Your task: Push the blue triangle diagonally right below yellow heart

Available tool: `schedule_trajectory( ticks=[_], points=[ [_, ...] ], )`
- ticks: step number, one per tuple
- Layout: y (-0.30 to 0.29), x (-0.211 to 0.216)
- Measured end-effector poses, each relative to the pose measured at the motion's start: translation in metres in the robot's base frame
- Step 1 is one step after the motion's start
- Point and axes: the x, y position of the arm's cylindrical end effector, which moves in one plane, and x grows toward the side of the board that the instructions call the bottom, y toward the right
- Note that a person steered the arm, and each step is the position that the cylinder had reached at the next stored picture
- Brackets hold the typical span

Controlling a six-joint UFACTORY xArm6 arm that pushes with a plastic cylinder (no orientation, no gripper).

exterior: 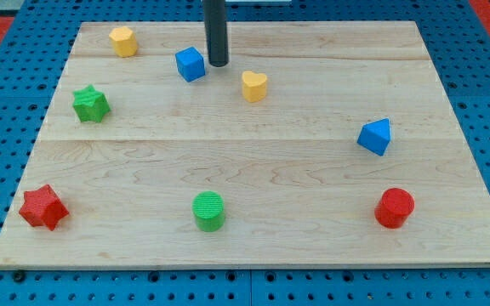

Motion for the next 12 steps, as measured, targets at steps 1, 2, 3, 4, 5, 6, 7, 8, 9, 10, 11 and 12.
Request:
schedule_trajectory(
  ticks=[1,2,3,4,5,6,7,8,9,10,11,12],
  points=[
    [0.104,0.024],
    [0.225,0.068],
    [0.278,0.148],
    [0.248,0.181],
    [0.211,0.182],
    [0.202,0.168],
    [0.202,0.166],
    [0.2,0.164],
    [0.18,0.151],
    [0.153,0.135],
    [0.131,0.118],
    [0.132,0.116]
  ],
)
